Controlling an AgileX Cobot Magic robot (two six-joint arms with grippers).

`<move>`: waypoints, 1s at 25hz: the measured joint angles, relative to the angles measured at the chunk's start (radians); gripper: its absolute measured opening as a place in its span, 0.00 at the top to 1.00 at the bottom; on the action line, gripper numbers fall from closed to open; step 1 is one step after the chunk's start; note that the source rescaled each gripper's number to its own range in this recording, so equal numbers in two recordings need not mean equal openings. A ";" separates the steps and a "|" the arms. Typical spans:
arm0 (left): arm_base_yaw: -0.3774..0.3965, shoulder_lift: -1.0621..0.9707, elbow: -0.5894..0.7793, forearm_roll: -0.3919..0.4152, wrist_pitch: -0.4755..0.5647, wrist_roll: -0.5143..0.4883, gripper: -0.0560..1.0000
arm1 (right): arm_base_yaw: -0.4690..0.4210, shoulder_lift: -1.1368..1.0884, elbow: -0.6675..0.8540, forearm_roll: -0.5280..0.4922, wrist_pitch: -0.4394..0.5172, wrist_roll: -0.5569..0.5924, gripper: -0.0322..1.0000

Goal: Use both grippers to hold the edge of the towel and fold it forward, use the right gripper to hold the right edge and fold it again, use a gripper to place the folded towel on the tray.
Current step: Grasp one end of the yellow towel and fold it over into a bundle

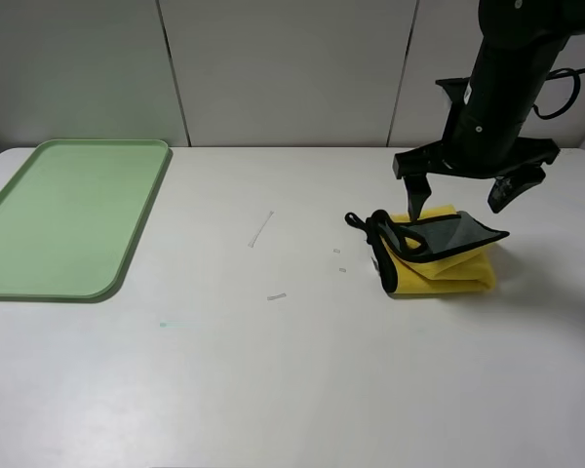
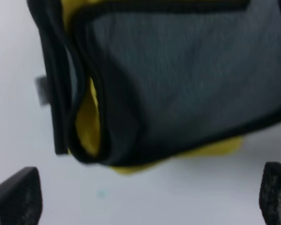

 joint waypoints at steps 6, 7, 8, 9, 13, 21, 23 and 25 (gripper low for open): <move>0.000 0.000 0.000 0.000 0.000 0.000 0.03 | -0.003 -0.060 0.000 -0.045 0.021 0.029 0.00; 0.000 0.000 0.000 0.000 0.000 0.000 0.03 | -0.010 -0.060 0.000 -0.054 0.021 0.041 0.00; 0.000 0.000 0.000 0.000 0.000 0.000 0.03 | -0.017 -0.059 0.000 -0.063 0.017 0.047 0.00; 0.000 0.000 0.000 0.000 0.000 0.000 0.03 | -0.030 -0.057 0.000 -0.073 0.013 0.053 0.00; 0.000 0.000 0.000 0.000 0.000 0.000 0.03 | -0.111 -0.050 0.000 -0.081 -0.021 0.111 0.00; 0.000 0.000 0.000 0.000 0.000 0.000 0.03 | -0.274 0.039 0.000 -0.049 -0.066 0.121 0.00; 0.000 0.000 0.000 0.000 0.000 0.000 0.03 | -0.285 0.064 0.000 -0.035 -0.084 0.110 0.00; 0.000 0.000 0.000 0.000 0.000 0.000 0.03 | -0.288 0.090 0.000 -0.031 -0.103 0.105 0.00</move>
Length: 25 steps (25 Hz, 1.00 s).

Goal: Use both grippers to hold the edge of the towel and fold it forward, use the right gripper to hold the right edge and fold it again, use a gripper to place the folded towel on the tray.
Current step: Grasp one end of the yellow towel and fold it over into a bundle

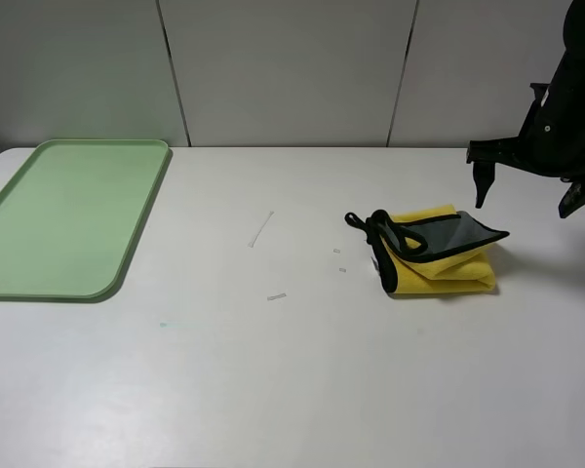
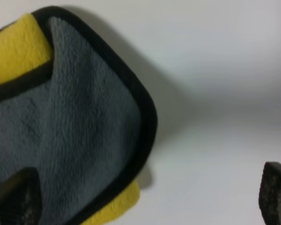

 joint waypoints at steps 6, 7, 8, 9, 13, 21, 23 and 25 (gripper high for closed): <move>0.000 0.000 0.000 0.000 0.000 0.000 0.03 | 0.000 0.088 0.000 0.005 -0.016 -0.008 0.00; 0.000 0.000 0.000 0.000 0.000 0.000 0.03 | 0.000 0.101 0.000 0.005 -0.017 -0.012 0.00; 0.000 0.000 0.000 0.000 0.000 0.000 0.03 | 0.000 0.111 0.000 0.005 -0.018 -0.016 0.00; 0.000 0.000 0.000 0.000 0.000 0.000 0.03 | 0.000 0.120 0.000 0.005 -0.018 -0.019 0.00; 0.000 0.000 0.000 0.000 0.000 0.000 0.03 | 0.000 0.130 0.000 0.005 -0.025 -0.019 0.00; 0.000 0.000 0.000 0.000 0.000 0.000 0.03 | 0.000 0.130 0.000 -0.005 -0.034 -0.029 0.24; 0.000 0.000 0.000 0.000 -0.001 0.000 0.03 | 0.000 0.130 0.000 -0.005 -0.034 -0.029 0.30; 0.000 0.000 0.000 0.000 -0.001 0.000 0.03 | 0.000 0.130 0.000 -0.004 -0.034 -0.029 0.31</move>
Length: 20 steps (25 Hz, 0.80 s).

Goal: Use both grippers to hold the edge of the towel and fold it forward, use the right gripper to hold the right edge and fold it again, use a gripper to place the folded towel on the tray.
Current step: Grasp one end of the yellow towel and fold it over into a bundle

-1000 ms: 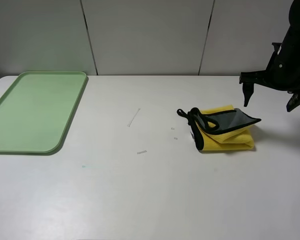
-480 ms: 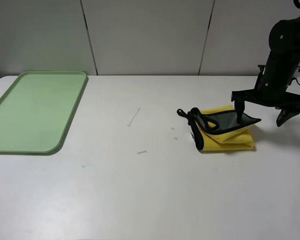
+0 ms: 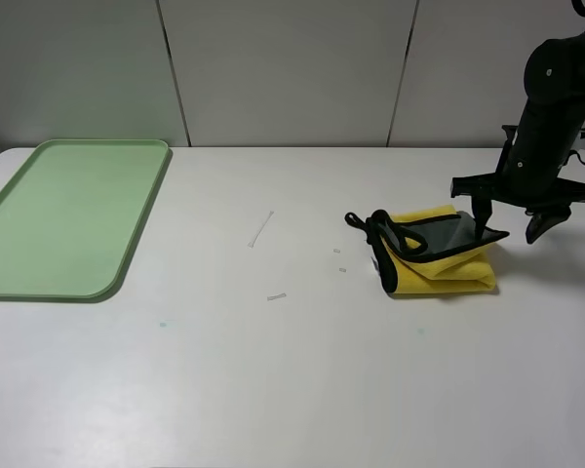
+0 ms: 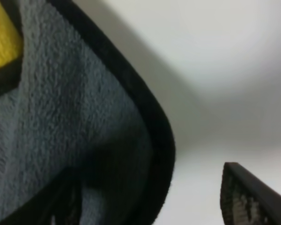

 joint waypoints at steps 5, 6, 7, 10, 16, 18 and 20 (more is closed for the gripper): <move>0.000 0.000 0.000 0.000 0.000 0.000 0.03 | 0.000 0.021 0.001 0.019 0.000 0.000 0.32; 0.000 0.000 0.000 0.000 0.000 0.000 0.03 | 0.000 0.030 0.002 0.023 -0.001 0.000 0.32; 0.000 0.000 0.000 0.000 0.000 0.000 0.03 | 0.000 0.039 0.004 0.028 -0.002 -0.001 0.33; 0.000 0.000 0.000 0.000 0.000 0.000 0.03 | 0.000 0.050 0.004 0.039 -0.008 -0.001 0.42; 0.000 0.000 0.000 0.000 0.000 0.000 0.03 | 0.000 0.050 0.004 0.050 -0.011 -0.001 0.78; 0.000 0.000 0.000 0.000 0.000 0.000 0.03 | 0.000 0.050 0.004 0.050 -0.011 -0.001 0.92; 0.000 0.000 0.000 0.000 0.000 0.000 0.03 | 0.000 0.050 0.004 0.050 -0.018 -0.001 0.97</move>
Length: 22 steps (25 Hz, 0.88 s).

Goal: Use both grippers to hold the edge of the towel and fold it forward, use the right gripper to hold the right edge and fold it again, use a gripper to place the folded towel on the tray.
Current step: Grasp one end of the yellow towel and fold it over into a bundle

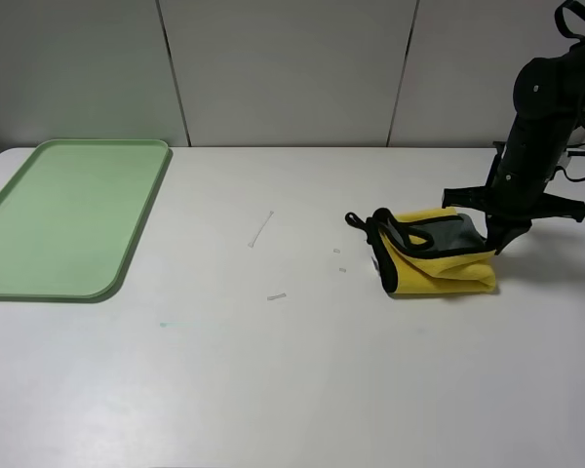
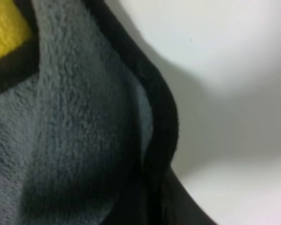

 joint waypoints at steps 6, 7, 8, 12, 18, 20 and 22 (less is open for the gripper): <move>0.000 0.000 0.000 0.000 0.000 0.000 0.03 | 0.000 -0.003 0.000 -0.001 -0.008 -0.008 0.97; 0.000 0.000 0.000 0.000 0.000 0.000 0.03 | 0.000 -0.011 0.000 -0.001 -0.009 -0.011 0.97; 0.000 0.000 0.000 0.000 0.000 0.000 0.03 | 0.000 -0.020 0.000 -0.001 -0.010 -0.012 0.97; 0.000 0.000 0.000 0.000 0.000 0.000 0.03 | 0.000 -0.065 -0.029 -0.004 -0.012 -0.015 0.97; 0.000 0.000 0.000 0.000 0.000 0.000 0.03 | 0.001 -0.085 -0.091 -0.001 -0.007 -0.023 0.97; 0.000 0.000 0.000 0.000 0.000 0.000 0.03 | 0.015 -0.085 -0.101 0.013 -0.004 -0.036 0.97; 0.000 0.000 0.000 0.000 0.000 0.000 0.03 | 0.040 -0.085 -0.102 0.025 0.001 -0.052 0.97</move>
